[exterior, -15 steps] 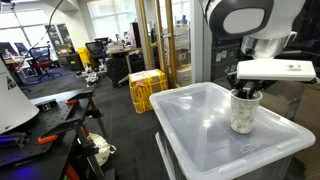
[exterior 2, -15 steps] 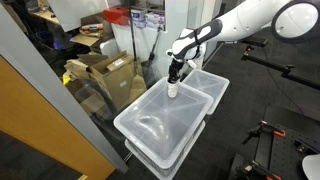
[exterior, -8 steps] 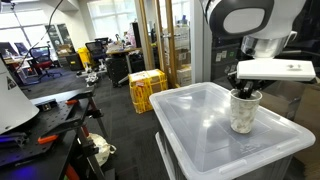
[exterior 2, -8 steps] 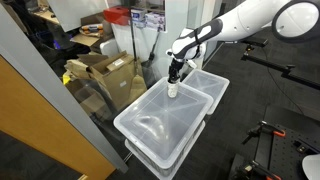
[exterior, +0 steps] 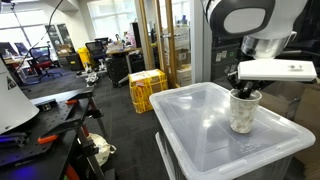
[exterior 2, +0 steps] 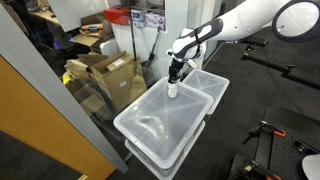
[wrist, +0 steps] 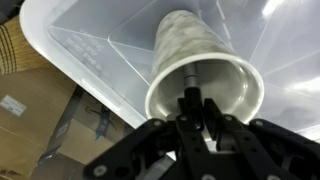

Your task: Remove the marker from the mug cup and place it on the table

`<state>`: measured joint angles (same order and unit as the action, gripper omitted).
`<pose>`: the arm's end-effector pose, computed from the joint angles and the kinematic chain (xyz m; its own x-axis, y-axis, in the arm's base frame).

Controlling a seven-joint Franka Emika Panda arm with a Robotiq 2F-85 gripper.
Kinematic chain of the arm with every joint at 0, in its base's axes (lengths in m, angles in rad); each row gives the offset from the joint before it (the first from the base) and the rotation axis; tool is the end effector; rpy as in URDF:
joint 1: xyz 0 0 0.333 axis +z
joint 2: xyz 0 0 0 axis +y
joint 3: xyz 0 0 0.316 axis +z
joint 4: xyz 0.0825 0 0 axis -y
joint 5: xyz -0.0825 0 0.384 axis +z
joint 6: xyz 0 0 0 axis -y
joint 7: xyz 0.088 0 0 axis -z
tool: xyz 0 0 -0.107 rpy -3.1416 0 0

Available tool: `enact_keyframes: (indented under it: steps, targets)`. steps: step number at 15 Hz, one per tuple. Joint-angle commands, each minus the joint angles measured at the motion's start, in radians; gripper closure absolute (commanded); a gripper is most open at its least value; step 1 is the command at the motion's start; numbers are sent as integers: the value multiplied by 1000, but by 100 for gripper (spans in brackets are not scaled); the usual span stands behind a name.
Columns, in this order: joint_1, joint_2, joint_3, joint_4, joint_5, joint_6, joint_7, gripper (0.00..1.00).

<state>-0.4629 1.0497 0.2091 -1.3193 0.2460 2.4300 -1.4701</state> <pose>0.7066 -0.2198 0.1109 0.5682 0.7476 0.3437 0.7992 -0.6009 -0.0143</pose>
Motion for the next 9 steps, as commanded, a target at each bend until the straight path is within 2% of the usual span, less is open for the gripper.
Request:
enact_keyframes:
  steps: [1,9]
  targets:
    - [-21,-15,17,2,24,-41,-37,95]
    - [-50,-60,37,-46,48,-21,-45,95]
